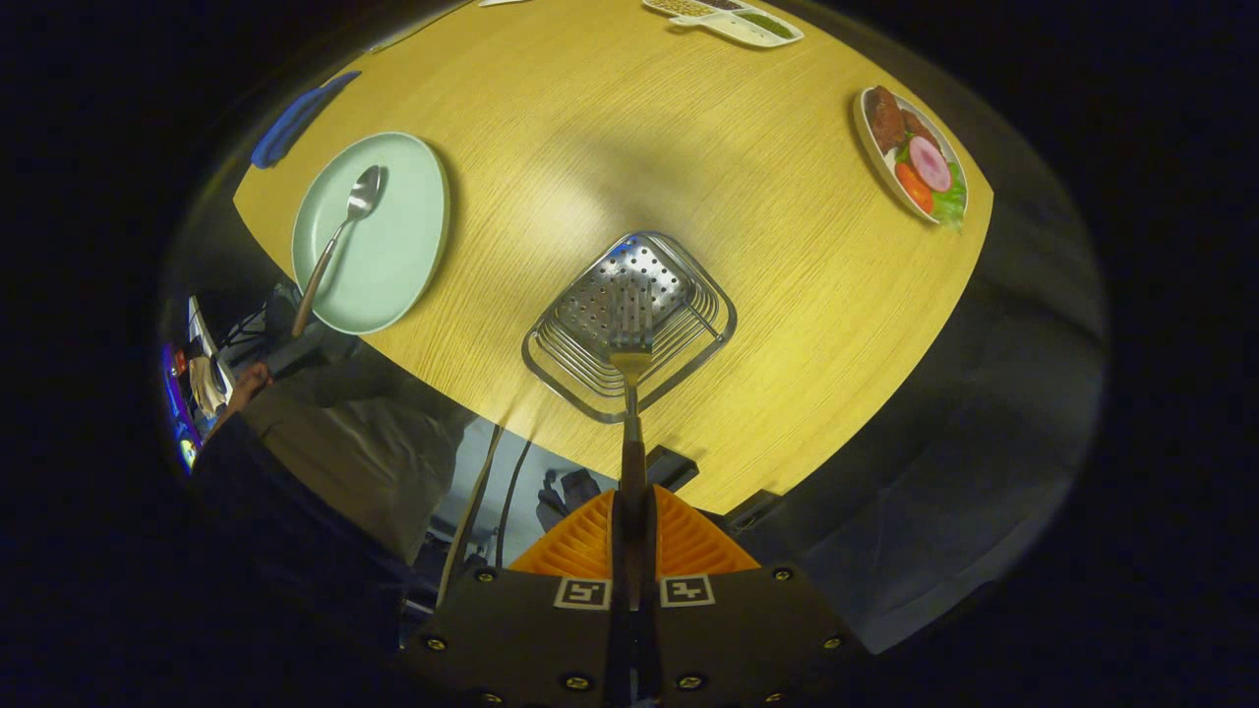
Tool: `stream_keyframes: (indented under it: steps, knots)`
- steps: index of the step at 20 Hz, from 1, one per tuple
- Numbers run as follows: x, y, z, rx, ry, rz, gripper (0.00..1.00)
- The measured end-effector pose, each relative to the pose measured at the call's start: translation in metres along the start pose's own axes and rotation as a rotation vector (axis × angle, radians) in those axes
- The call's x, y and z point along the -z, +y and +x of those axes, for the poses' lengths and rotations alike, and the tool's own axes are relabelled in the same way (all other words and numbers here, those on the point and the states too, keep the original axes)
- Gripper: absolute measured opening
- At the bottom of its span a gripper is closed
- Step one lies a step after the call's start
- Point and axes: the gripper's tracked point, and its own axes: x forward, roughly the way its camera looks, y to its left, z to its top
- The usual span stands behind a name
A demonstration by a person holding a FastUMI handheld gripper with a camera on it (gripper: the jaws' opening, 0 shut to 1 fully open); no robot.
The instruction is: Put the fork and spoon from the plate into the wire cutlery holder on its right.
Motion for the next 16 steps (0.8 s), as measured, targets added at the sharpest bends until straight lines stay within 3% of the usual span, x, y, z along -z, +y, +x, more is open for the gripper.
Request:
stream_keyframes:
  steps: [5, 8, 13, 14, 16]
  knots:
    - [-0.016, -0.004, 0.007, -0.018, 0.033, 0.007, 0.04]
    - [-0.027, -0.002, 0.009, -0.046, 0.007, 0.049, 0.1]
    - [-0.035, -0.012, -0.014, -0.06, -0.113, 0.111, 0.18]
    - [-0.035, -0.012, -0.021, -0.066, -0.151, 0.135, 0.27]
    - [-0.035, -0.013, -0.038, -0.071, -0.267, 0.195, 0.27]
